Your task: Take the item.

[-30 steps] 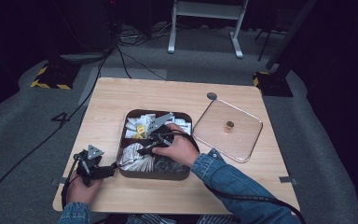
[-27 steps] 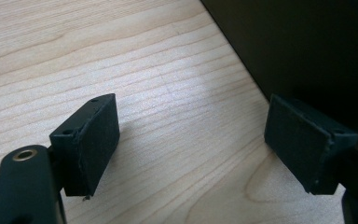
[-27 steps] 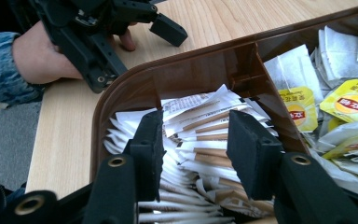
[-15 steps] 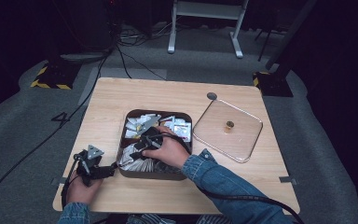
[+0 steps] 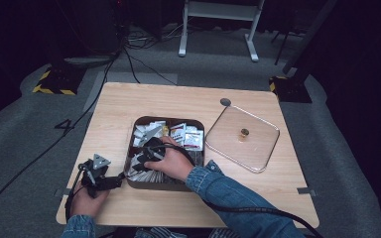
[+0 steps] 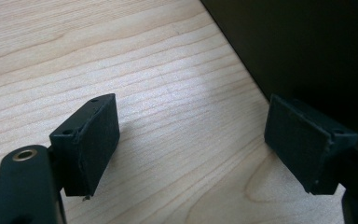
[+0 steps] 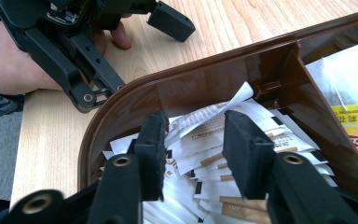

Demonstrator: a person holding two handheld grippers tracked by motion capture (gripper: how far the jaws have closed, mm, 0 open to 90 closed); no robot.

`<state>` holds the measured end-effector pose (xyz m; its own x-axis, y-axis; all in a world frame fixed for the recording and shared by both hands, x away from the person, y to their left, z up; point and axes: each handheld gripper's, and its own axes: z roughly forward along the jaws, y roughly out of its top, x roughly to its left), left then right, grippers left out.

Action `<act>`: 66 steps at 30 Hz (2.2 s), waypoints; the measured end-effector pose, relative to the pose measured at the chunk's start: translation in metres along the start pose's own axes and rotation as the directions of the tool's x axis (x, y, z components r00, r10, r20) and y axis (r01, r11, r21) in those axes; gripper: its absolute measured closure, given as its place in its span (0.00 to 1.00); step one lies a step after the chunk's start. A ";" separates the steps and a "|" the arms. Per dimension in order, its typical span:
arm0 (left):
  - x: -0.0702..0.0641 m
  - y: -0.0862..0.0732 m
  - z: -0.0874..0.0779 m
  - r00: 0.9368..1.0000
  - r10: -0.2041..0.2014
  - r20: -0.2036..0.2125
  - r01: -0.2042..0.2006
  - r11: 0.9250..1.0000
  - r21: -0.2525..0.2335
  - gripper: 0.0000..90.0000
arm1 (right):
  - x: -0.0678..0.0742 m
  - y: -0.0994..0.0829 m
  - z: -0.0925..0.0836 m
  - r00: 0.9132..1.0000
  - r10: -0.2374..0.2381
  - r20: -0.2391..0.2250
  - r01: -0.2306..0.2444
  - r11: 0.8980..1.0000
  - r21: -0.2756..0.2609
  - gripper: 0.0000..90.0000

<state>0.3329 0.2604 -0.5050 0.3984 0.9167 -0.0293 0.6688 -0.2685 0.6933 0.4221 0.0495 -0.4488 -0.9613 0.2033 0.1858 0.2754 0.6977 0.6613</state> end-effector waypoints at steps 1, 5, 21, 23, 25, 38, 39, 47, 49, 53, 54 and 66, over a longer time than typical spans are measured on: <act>0.000 0.000 0.000 1.000 0.000 0.000 0.000 1.000 0.000 0.20 | 0.000 0.000 0.001 1.000 0.000 -0.002 0.000 1.000 0.002 0.71; 0.000 0.000 0.000 1.000 0.000 0.000 0.000 1.000 0.000 0.20 | -0.001 0.000 0.003 1.000 -0.003 -0.021 0.003 1.000 0.023 0.85; 0.000 0.000 0.000 1.000 0.000 0.000 0.000 1.000 0.000 0.20 | 0.007 -0.002 -0.019 0.998 -0.065 -0.009 0.065 0.997 -0.045 1.00; 0.000 0.000 0.000 1.000 0.000 0.000 0.000 1.000 0.000 0.21 | 0.008 -0.002 -0.025 0.998 -0.066 -0.012 0.065 0.996 -0.062 1.00; 0.000 0.000 0.000 1.000 0.000 0.000 0.000 1.000 0.000 0.20 | 0.010 -0.003 -0.031 0.997 -0.072 -0.016 0.070 0.994 -0.082 1.00; 0.000 0.002 0.002 1.000 -0.001 -0.001 0.001 1.000 -0.001 0.20 | 0.011 -0.017 -0.083 0.997 -0.074 0.015 0.075 0.980 -0.183 1.00; 0.000 0.002 0.002 1.000 0.000 -0.002 0.000 1.000 -0.001 0.21 | 0.010 -0.019 -0.089 0.997 -0.071 0.020 0.074 0.979 -0.191 1.00; 0.000 0.002 0.002 1.000 -0.003 -0.007 0.003 1.000 -0.002 0.21 | 0.006 -0.032 -0.124 0.997 -0.054 0.058 0.066 0.967 -0.244 1.00; 0.000 0.002 0.002 1.000 -0.003 -0.008 0.003 1.000 -0.002 0.21 | 0.005 -0.036 -0.134 0.996 -0.049 0.068 0.065 0.965 -0.253 1.00; -0.001 0.002 0.002 1.000 -0.005 -0.010 0.005 1.000 -0.002 0.21 | 0.003 -0.041 -0.151 0.994 -0.058 0.091 0.080 0.961 -0.263 1.00; -0.001 0.002 0.002 1.000 -0.005 -0.010 0.005 1.000 -0.002 0.21 | 0.003 -0.042 -0.154 0.994 -0.056 0.096 0.079 0.961 -0.263 1.00; -0.001 0.002 0.001 1.000 -0.006 -0.008 0.006 1.000 0.000 0.21 | -0.002 -0.069 -0.200 0.988 -0.023 0.154 0.068 0.953 -0.294 1.00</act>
<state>0.3347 0.2587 -0.5047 0.3888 0.9209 -0.0277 0.6714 -0.2627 0.6930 0.4043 -0.1363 -0.3494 -0.9553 0.2901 0.0564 0.1954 0.4769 0.8570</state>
